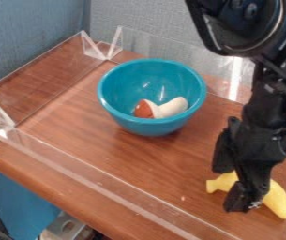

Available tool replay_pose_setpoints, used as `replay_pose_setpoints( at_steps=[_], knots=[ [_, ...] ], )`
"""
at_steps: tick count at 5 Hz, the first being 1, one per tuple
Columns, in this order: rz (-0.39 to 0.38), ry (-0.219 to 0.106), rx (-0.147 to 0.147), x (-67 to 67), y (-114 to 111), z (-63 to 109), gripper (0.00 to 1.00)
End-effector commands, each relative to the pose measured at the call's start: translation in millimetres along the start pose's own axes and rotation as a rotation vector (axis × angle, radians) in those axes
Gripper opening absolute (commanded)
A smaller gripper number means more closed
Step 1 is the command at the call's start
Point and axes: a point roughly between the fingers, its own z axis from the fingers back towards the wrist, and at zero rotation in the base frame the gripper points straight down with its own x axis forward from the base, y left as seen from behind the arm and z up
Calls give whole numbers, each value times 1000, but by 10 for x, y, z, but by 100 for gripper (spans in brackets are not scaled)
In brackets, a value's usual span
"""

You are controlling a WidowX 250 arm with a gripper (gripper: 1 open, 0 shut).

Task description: Put the yellow object in the blue bowl

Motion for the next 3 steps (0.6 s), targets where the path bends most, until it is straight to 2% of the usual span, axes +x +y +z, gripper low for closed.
replay_pose_setpoints(
  at_steps=[1, 3],
  knots=[
    [-16, -19, 47, 17, 76, 86, 100],
    [-22, -14, 70, 38, 171, 2, 100]
  ],
)
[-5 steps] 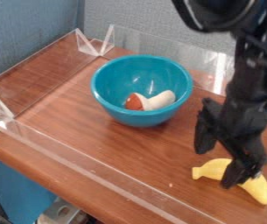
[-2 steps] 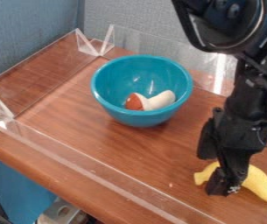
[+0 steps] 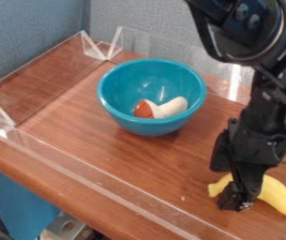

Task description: Put the yellow object in the blue bowl

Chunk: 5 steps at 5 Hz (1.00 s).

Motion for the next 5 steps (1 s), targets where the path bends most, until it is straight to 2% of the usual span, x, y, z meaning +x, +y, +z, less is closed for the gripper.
replay_pose_setpoints(
  at_steps=[1, 3, 5],
  knots=[
    [17, -37, 37, 29, 115, 94, 100],
    [29, -40, 54, 41, 193, 52, 100],
    [37, -47, 89, 58, 238, 107, 100]
  ],
)
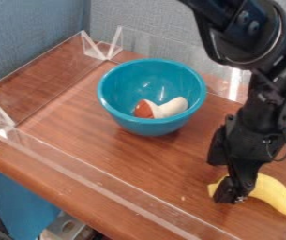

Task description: Put the yellow object in the blue bowl

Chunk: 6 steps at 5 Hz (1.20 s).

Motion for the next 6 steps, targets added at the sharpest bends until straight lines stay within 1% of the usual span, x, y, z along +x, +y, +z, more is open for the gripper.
replay_pose_setpoints(
  at_steps=[1, 2, 4, 5, 6],
  knots=[
    [26, -58, 59, 63, 104, 200, 100],
    [18, -71, 80, 78, 96, 229, 100],
    [26, -74, 59, 83, 96, 57, 100],
    [31, -74, 51, 84, 97, -17, 0],
    [33, -80, 59, 67, 106, 48, 0]
  ],
)
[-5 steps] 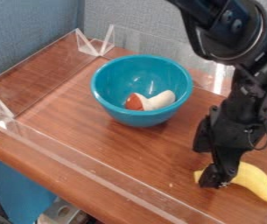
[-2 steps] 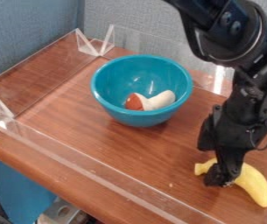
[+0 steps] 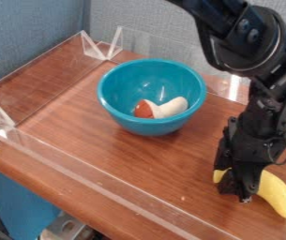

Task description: Put the yellow object in the blue bowl

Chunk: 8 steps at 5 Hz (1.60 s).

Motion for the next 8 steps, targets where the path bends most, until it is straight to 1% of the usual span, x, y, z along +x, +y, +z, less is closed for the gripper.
replay_pose_setpoints(
  at_steps=[1, 2, 3, 4, 5, 6, 7, 8],
  knots=[
    [22, -42, 36, -19, 99, 244, 0],
    [30, -51, 54, -38, 134, 372, 0],
    [47, -66, 75, -66, 216, 546, 0],
    [66, -91, 100, -106, 333, 759, 0],
    [100, -122, 131, -210, 491, 1002, 0],
    [203, -163, 160, -284, 656, 1201, 0],
    [255, -181, 167, -122, 737, 1140, 0],
    [298, -174, 167, -8, 844, 1044, 0]
  ],
)
